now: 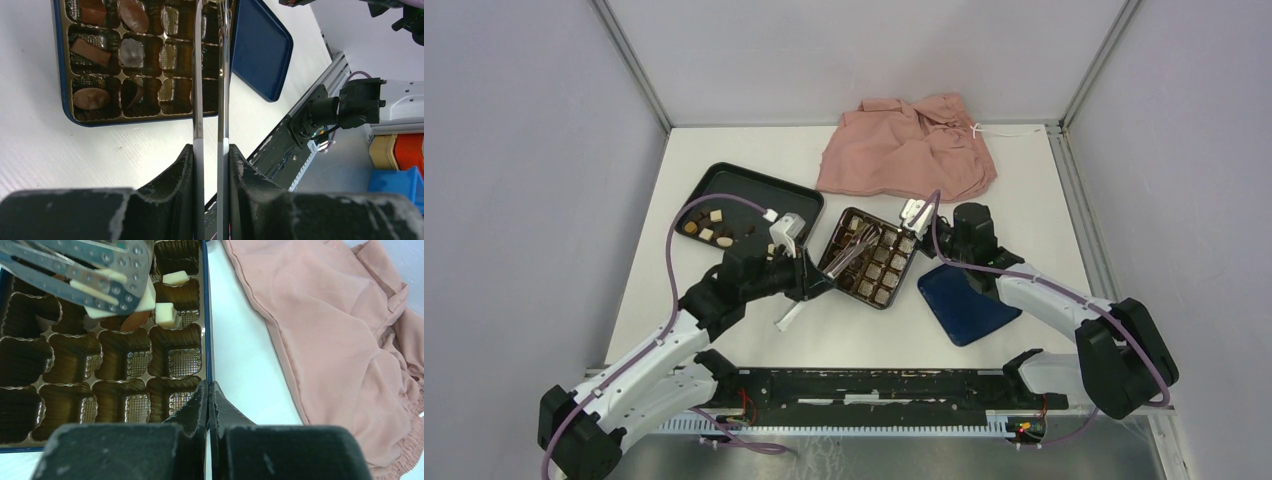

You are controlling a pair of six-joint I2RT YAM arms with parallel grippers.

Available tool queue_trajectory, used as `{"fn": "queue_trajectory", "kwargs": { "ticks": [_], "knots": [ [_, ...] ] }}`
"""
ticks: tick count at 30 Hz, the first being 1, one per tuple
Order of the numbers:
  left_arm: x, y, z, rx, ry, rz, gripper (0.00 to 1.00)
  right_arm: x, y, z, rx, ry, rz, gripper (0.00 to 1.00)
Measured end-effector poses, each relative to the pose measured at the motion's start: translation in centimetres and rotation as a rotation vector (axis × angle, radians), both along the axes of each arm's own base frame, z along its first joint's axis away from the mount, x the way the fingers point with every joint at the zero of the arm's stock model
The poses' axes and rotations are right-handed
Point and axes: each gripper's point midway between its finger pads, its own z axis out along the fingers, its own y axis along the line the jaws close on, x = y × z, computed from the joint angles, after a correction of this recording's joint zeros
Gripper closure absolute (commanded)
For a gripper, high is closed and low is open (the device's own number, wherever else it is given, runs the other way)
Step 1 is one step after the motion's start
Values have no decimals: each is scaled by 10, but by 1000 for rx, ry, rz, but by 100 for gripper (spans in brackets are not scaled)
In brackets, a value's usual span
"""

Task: Pack the chocolate
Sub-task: Adjust the packing box at the center of the board.

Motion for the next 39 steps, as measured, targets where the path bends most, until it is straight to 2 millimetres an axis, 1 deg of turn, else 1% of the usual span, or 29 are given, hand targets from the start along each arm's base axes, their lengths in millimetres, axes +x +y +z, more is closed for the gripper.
{"fn": "queue_trajectory", "kwargs": {
  "ticks": [3, 8, 11, 20, 28, 39],
  "knots": [
    [0, -3, -5, 12, 12, -9, 98, 0, 0, -3, -1, 10, 0, 100],
    [1, -8, -22, 62, 48, -5, 98, -1, 1, -5, -1, 20, 3, 100],
    [1, -9, -28, 80, 55, 1, 98, -2, 1, -7, -4, 27, 5, 100],
    [8, -14, -34, 101, 46, 16, 97, -3, 2, -11, -7, 48, 12, 99],
    [12, -19, -35, 113, 40, 20, 96, -3, 3, -17, -7, 73, 7, 98],
    [18, -24, -42, 135, 40, 31, 96, 2, 7, -29, -7, 141, -8, 97]
  ]
}}
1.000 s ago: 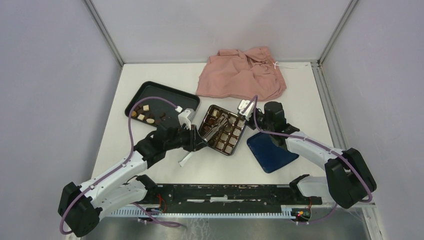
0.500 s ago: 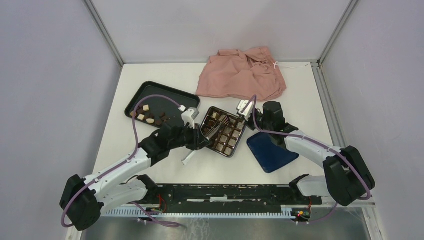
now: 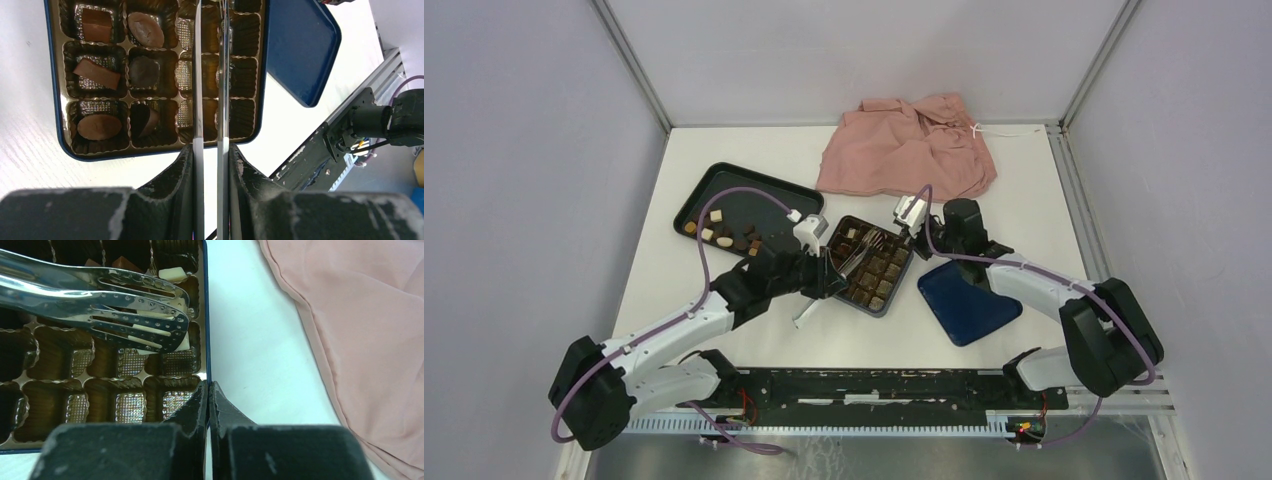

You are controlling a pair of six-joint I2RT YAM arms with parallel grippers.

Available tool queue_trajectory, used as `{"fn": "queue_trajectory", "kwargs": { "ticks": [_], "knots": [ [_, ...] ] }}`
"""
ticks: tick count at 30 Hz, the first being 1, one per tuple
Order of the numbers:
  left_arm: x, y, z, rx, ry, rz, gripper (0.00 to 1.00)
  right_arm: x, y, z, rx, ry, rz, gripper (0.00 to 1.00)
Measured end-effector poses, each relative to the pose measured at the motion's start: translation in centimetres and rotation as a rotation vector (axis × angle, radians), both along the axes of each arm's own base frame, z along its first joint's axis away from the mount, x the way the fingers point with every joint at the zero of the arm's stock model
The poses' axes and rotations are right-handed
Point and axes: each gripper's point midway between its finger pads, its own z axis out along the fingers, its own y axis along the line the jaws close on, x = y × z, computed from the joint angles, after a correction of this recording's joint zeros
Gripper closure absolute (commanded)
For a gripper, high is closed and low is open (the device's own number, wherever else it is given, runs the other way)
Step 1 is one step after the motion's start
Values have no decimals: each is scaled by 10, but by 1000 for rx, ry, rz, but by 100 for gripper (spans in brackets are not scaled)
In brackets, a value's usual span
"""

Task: Pack the chocolate
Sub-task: Adjust the packing box at the center of the board.

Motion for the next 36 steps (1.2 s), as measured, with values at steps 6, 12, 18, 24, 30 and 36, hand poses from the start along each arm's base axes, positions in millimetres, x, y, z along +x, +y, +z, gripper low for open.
{"fn": "queue_trajectory", "kwargs": {
  "ticks": [6, 12, 18, 24, 30, 36],
  "knots": [
    [5, 2, -4, 24, -5, 25, 95, 2, 1, -8, -5, 39, -7, 96],
    [9, 0, -11, 45, 7, 36, 94, 1, 0, -16, -11, 74, -12, 94],
    [10, -6, -14, 55, 14, 24, 88, 1, 0, -18, -15, 87, -9, 93],
    [10, -10, -16, 60, 15, 18, 82, 1, 1, -16, -10, 90, -3, 92],
    [13, -11, -20, 73, 17, 25, 72, 1, 1, -21, -17, 104, -3, 90],
    [15, -11, -22, 85, 14, 36, 65, 6, 5, -11, -3, 86, 5, 88]
  ]
}}
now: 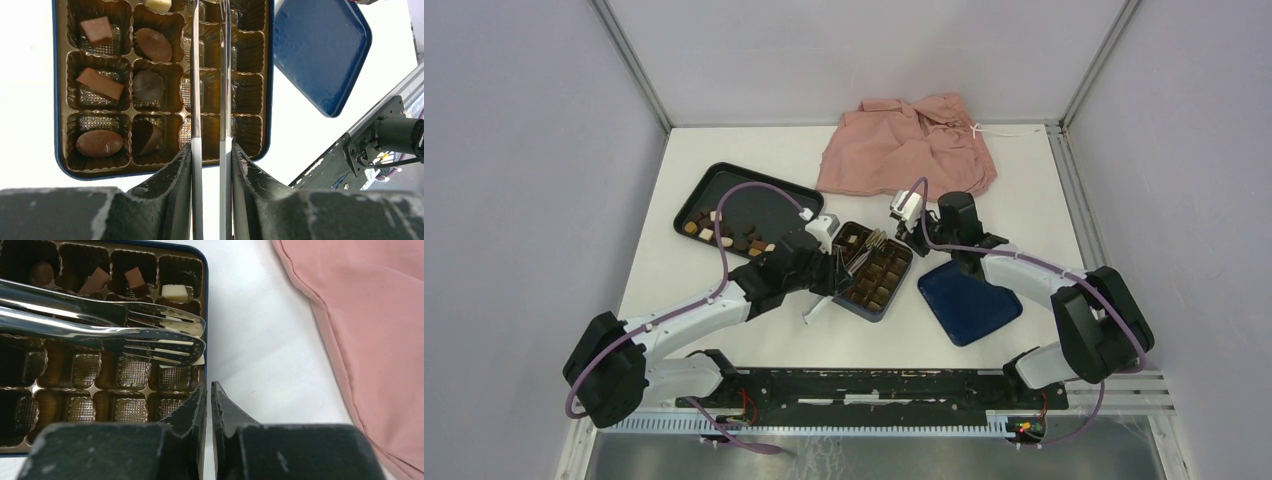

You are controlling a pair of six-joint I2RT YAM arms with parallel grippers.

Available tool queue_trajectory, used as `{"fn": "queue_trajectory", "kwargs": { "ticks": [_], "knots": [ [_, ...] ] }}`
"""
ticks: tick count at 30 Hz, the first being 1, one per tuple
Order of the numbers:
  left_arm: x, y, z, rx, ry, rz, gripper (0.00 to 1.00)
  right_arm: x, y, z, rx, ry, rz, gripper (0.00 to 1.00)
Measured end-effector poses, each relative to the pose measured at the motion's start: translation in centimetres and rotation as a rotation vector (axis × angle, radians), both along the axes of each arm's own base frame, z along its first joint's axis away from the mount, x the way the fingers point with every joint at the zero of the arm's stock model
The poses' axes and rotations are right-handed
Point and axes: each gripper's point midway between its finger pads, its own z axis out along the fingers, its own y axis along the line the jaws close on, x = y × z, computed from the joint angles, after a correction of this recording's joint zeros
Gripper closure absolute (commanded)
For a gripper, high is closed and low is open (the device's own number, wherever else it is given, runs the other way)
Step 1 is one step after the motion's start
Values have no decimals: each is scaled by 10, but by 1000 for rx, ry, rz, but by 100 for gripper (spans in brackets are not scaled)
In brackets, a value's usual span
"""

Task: Pack the chocolate
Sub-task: Adjust the packing box at the center of the board.

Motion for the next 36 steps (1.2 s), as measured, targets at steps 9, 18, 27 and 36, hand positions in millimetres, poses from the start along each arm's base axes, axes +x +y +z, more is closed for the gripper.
{"fn": "queue_trajectory", "kwargs": {
  "ticks": [9, 18, 27, 36],
  "knots": [
    [1, 0, 2, 1, -4, 3, 64, 2, 2, 3, 6, -5, 5, 87],
    [0, -4, -7, 22, 18, -7, 57, 4, -2, 5, 10, 7, 1, 84],
    [1, -8, -2, 18, 13, -13, 55, 3, -4, 5, 19, 20, 7, 83],
    [3, -5, 10, 8, -14, 3, 57, -1, -4, 15, 42, 26, 37, 79]
  ]
}}
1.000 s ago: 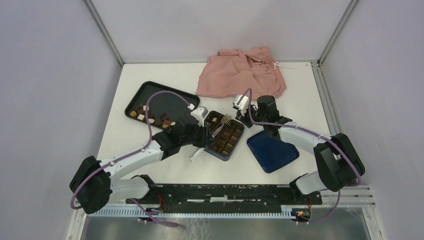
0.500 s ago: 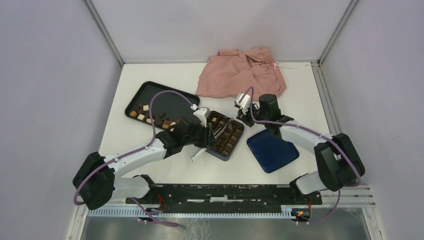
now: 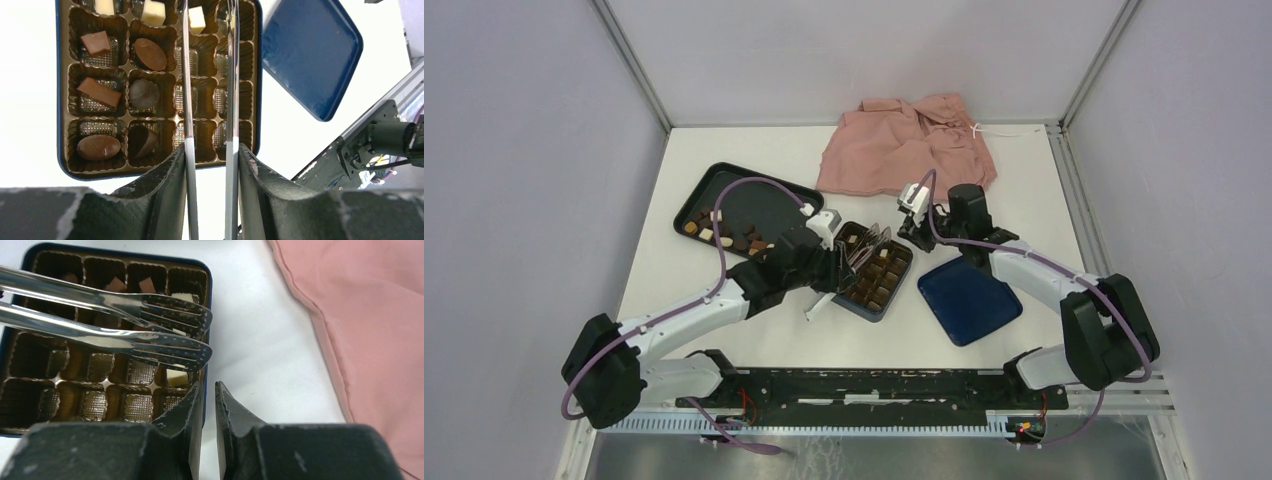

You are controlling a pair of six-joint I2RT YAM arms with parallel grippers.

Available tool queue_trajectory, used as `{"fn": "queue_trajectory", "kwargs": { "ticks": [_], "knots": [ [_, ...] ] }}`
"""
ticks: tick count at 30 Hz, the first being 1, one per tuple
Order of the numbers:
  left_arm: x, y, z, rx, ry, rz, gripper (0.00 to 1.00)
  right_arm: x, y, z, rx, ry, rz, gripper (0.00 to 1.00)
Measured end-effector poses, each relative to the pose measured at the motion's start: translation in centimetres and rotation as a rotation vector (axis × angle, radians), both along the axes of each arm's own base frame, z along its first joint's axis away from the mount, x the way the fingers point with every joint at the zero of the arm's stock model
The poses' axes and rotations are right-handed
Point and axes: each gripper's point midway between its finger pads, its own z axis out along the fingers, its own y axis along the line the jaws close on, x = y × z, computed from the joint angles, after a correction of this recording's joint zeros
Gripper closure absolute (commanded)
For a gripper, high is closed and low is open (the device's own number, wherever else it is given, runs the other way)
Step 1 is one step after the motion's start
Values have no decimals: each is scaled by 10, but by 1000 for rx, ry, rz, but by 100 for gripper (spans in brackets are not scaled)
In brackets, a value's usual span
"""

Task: Pack the chocolate
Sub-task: Adjust the packing box at the center of the board, then pick up the fake chocolate from the plate.

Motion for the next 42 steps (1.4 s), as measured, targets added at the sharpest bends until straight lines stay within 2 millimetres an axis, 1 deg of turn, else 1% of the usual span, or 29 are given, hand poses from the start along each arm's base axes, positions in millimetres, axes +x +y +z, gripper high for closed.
{"fn": "queue_trajectory", "kwargs": {
  "ticks": [3, 7, 10, 14, 15, 17, 19, 22, 23, 25, 28, 30, 34, 38, 42],
  "knots": [
    [0, 2, 14, -14, -20, 7, 57, -2, 0, 13, 16, -22, 21, 78],
    [3, 7, 34, -16, -49, 35, 58, -6, -1, 30, 29, -64, 58, 74],
    [6, 15, 43, 8, -57, 69, 58, -10, -1, 42, 41, -94, 82, 74],
    [14, 37, 50, 53, -46, 141, 59, -14, 0, 47, 50, -105, 107, 74],
    [18, 47, 51, 65, -36, 171, 59, -15, 0, 47, 51, -103, 113, 73],
    [29, 73, 52, 88, -19, 256, 59, -18, 1, 46, 52, -94, 123, 73],
    [38, 103, 51, 118, 0, 349, 59, -19, 1, 45, 53, -88, 129, 73],
    [43, 144, 46, 168, 42, 465, 58, -22, 2, 44, 55, -82, 140, 73],
    [43, 156, 43, 187, 59, 500, 58, -22, 2, 44, 56, -81, 143, 73],
    [41, 173, 36, 223, 92, 544, 58, -23, 3, 44, 58, -78, 148, 73],
    [36, 187, 26, 273, 146, 564, 58, -24, 3, 44, 56, -77, 149, 73],
    [38, 195, 21, 301, 177, 573, 58, -24, 3, 44, 56, -76, 149, 73],
    [49, 214, 10, 324, 237, 607, 58, -24, 3, 44, 57, -77, 151, 72],
    [61, 230, 4, 349, 272, 623, 58, -24, 4, 46, 60, -79, 156, 72],
    [76, 238, 5, 367, 275, 617, 58, -25, 5, 46, 65, -77, 164, 72]
  ]
}}
